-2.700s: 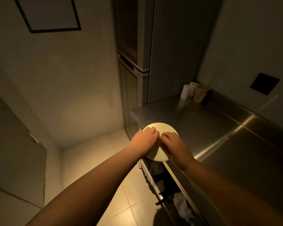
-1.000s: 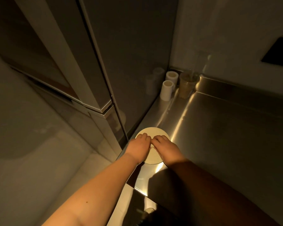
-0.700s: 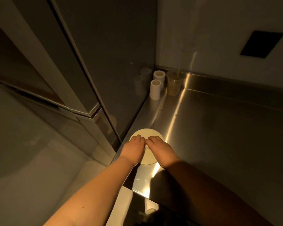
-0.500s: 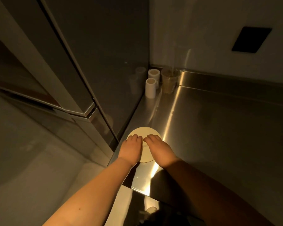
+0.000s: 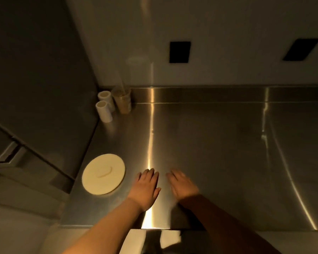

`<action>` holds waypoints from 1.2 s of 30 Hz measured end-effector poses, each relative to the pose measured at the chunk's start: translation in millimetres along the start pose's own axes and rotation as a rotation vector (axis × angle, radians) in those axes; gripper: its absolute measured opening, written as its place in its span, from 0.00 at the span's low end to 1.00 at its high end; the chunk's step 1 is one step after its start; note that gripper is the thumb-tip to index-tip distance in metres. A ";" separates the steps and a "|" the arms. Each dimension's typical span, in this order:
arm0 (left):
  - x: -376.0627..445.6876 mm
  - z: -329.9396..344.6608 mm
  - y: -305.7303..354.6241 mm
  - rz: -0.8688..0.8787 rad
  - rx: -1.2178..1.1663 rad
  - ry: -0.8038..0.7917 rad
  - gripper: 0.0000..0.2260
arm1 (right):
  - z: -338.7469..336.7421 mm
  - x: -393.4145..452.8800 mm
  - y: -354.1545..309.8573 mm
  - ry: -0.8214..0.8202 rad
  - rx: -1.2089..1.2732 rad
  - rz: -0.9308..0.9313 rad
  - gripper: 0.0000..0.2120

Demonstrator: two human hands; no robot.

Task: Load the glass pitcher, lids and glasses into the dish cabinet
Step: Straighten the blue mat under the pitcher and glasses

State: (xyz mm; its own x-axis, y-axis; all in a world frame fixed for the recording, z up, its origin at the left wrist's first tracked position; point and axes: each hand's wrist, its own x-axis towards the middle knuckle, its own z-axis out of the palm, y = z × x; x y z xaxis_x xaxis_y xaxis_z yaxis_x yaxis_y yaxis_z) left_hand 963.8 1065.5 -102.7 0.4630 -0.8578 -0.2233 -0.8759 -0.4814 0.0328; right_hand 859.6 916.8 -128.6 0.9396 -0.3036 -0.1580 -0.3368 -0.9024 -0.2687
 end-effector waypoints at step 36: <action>273.8 -29.1 658.7 0.554 0.140 -0.143 0.31 | -137.0 -353.5 570.9 0.134 0.071 0.625 0.27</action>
State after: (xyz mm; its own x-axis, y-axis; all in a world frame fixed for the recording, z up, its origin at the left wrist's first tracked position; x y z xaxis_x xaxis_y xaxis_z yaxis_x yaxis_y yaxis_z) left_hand 517.5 508.4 -113.8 -0.0832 -0.9371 -0.3389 -0.9961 0.0684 0.0553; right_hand 343.5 467.0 -96.0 0.5625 -0.8055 -0.1863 -0.8224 -0.5218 -0.2268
